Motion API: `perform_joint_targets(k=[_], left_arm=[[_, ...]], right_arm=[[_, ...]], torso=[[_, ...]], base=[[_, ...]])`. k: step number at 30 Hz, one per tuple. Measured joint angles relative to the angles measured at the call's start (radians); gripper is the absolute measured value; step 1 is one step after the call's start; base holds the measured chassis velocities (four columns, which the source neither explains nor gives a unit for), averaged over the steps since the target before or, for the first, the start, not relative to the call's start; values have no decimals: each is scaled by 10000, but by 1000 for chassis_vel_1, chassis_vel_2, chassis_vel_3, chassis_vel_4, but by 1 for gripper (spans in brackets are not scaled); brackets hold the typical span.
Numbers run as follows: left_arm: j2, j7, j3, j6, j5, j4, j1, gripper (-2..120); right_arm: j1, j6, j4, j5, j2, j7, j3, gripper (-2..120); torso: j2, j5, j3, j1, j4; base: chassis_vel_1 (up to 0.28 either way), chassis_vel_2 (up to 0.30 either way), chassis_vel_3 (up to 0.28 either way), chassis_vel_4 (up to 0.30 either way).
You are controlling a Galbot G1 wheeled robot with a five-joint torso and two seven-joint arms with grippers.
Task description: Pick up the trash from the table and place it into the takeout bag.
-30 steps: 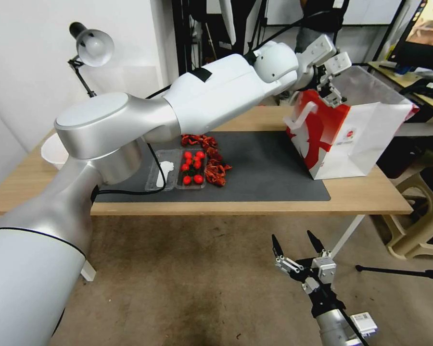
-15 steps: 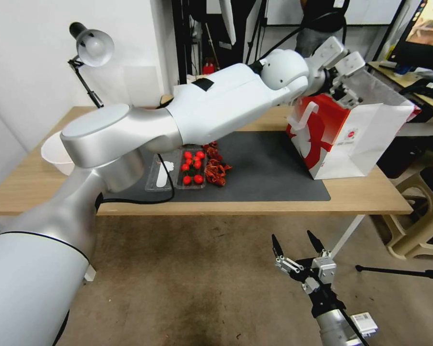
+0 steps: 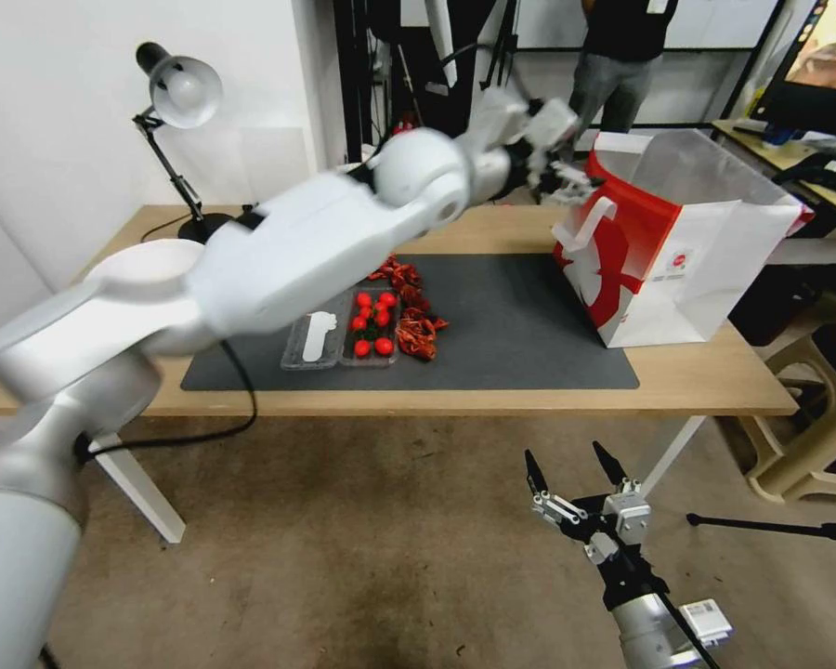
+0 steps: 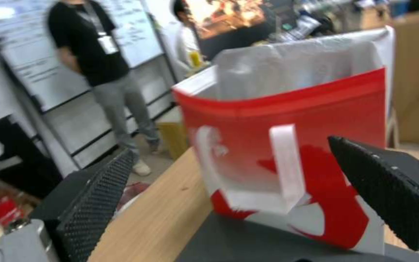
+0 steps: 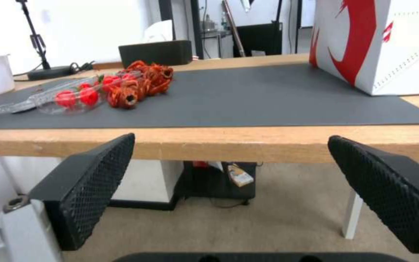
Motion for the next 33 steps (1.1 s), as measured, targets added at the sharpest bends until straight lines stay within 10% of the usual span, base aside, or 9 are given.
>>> perform_joint_targets(k=[11, 19, 27, 33], left_arm=[[1276, -996, -911, -253, -88, -1458, 1513, 100], [3805, -3349, -3814, -4502, 1152, -4297, 6801, 100], [4460, -3287, -7201, -5456, 2116, -5640, 11979, 100], [4425, -3316, -8278, -5913, 2822, -5935, 13945, 100]], right_arm=[[24, -38, 2, 17, -41, 21, -15, 100], [24, -51, 20, 20, -104, 27, -90, 100], [47, -51, 131, 119, -258, 16, -95, 100], [51, -41, 137, 167, -285, -33, -73, 100]], torso=[[0, -3, 0, 0, 3], [0, 3, -1, -1, -5], [0, 3, -2, -1, 1], [0, 5, -1, -1, -3]], base=[[0, 0, 0, 0], [0, 0, 0, 0], [0, 0, 0, 0], [0, 0, 0, 0]])
